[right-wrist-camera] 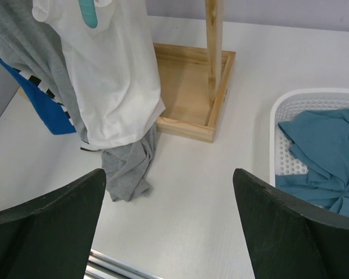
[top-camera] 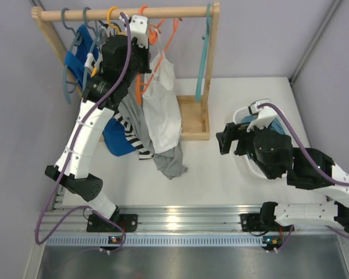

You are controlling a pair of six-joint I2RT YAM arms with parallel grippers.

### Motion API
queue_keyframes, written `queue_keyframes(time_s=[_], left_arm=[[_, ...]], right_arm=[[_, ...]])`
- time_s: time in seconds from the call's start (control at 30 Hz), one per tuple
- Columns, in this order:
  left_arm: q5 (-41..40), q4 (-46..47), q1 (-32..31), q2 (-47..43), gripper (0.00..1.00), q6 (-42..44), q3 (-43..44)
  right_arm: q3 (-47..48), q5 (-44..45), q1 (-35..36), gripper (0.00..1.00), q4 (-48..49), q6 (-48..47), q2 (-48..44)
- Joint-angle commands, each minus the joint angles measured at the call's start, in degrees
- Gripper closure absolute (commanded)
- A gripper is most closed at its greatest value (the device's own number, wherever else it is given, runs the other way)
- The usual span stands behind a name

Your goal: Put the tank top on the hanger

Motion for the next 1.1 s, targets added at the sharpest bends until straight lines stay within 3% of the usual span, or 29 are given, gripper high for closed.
queue_keyframes(time_s=[0.0,0.07,0.3,0.57,1.07], left_arm=[[-0.66,3.26,0.26,-4.32,0.91,-1.08,-1.55],[-0.58,3.27,0.18,-5.02,0.83,-1.17,-1.73],[-0.05,3.44,0.18,-5.82,0.71,-1.08,-1.47],[0.56,3.18,0.18,-5.99,0.62,-1.08,-1.29],[0.83,1.86,0.18,-8.54,0.55,-1.26,-1.73]], right_arm=[[-0.40,-0.39,0.58,0.10,2.52,0.37,-0.24],[-0.49,-0.57,0.58,0.10,2.79,0.37,-0.24],[-0.67,-0.83,0.58,0.10,2.96,0.37,0.02],[-0.93,-0.75,0.58,0.10,3.14,0.54,-0.15],[-1.20,-1.01,0.58,0.10,3.58,0.46,0.29]])
